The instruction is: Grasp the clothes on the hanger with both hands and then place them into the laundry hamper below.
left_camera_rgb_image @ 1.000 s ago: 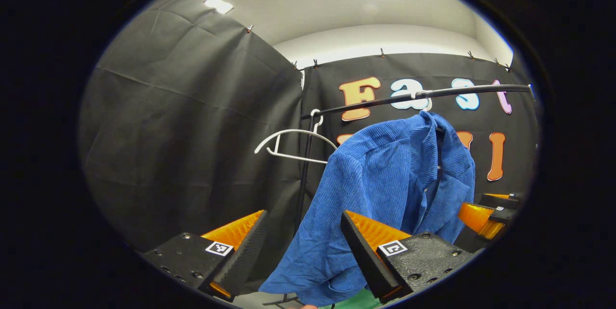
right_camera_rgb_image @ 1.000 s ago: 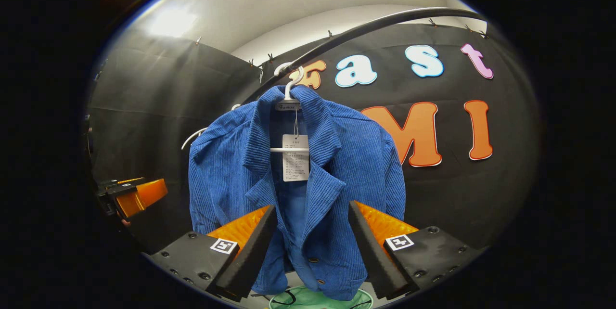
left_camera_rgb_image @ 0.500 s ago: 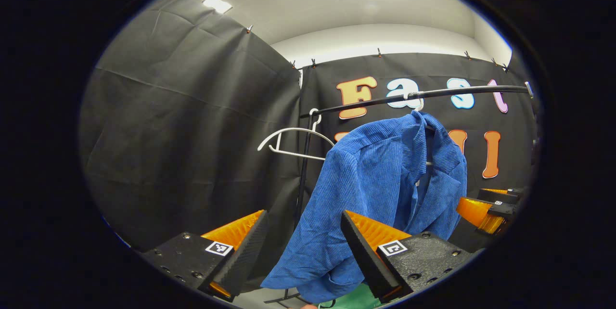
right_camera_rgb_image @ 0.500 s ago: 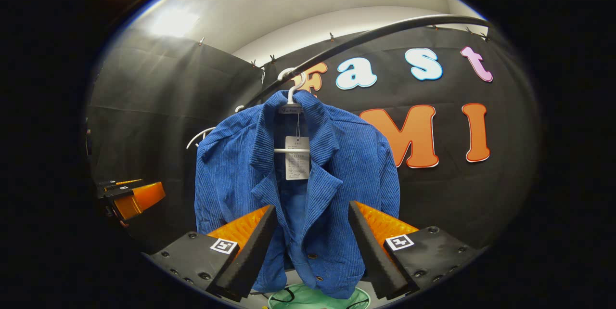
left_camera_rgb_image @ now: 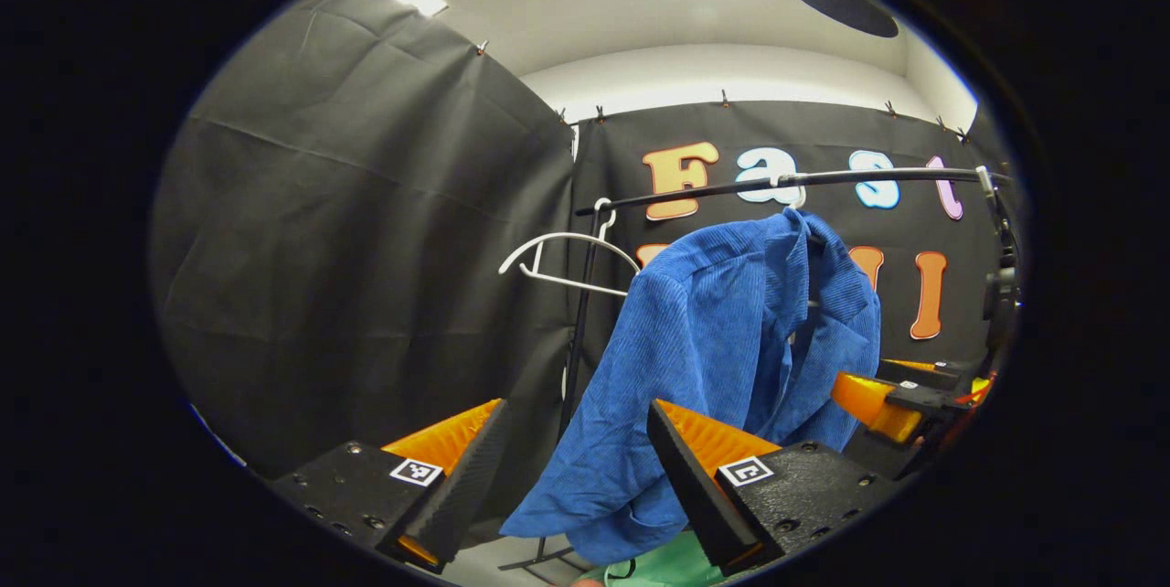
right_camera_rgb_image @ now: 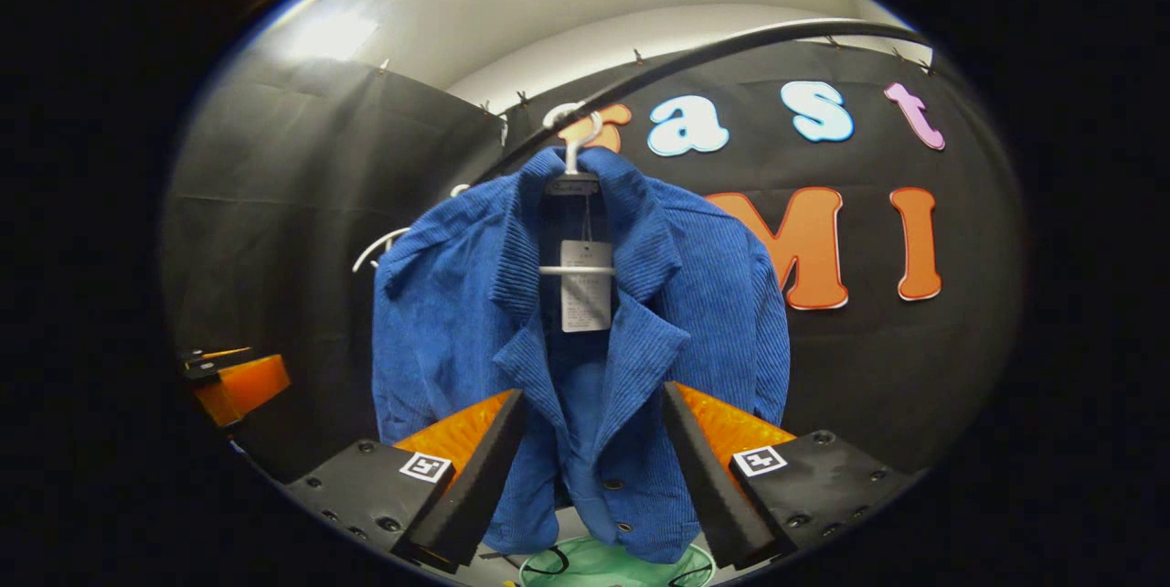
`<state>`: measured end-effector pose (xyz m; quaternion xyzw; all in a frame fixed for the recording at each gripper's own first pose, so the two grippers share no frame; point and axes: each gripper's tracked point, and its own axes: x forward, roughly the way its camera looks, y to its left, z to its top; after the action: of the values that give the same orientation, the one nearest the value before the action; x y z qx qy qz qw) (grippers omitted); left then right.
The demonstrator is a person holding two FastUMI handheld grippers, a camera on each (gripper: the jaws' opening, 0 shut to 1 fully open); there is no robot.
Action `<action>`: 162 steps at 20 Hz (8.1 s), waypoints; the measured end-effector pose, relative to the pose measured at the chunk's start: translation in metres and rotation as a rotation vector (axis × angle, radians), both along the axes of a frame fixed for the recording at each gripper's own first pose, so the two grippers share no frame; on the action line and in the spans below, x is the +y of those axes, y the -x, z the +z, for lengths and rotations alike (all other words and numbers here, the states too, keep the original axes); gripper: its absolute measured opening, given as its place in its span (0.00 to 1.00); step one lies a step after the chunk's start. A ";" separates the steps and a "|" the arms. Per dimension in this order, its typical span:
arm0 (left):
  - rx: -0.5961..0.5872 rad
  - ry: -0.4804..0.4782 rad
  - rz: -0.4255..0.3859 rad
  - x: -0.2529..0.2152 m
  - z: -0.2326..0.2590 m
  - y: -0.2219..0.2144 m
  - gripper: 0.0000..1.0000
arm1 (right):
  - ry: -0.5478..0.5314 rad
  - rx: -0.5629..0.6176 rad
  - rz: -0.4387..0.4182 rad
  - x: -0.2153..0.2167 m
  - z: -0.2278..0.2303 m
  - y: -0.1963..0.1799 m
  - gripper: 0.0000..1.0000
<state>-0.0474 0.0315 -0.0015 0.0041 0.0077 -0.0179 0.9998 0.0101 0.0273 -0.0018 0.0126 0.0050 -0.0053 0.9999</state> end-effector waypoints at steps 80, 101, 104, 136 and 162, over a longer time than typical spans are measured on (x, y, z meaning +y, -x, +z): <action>0.022 -0.219 -0.221 -0.057 0.088 -0.293 0.04 | -0.023 -0.226 -0.137 -0.126 0.099 0.070 0.07; 0.281 -0.081 -0.395 -0.143 -0.128 -0.151 0.05 | 0.055 -0.130 -0.583 -0.327 0.071 0.022 0.08; 0.284 -0.036 -0.394 -0.146 -0.133 -0.146 0.05 | 0.047 -0.070 -0.530 -0.316 0.042 0.039 0.07; 1.132 -0.117 -0.502 -0.215 -0.413 0.061 0.06 | -0.384 0.988 -0.025 -0.056 -0.407 0.099 0.08; 0.948 -0.152 -0.321 -0.165 -0.338 0.035 0.98 | -0.259 0.919 -0.048 -0.077 -0.388 0.092 0.99</action>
<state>-0.0829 -0.1339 -0.3398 0.0691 0.4614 -0.1706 0.8679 -0.0819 -0.0497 -0.3895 0.1337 0.4470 -0.0327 0.8839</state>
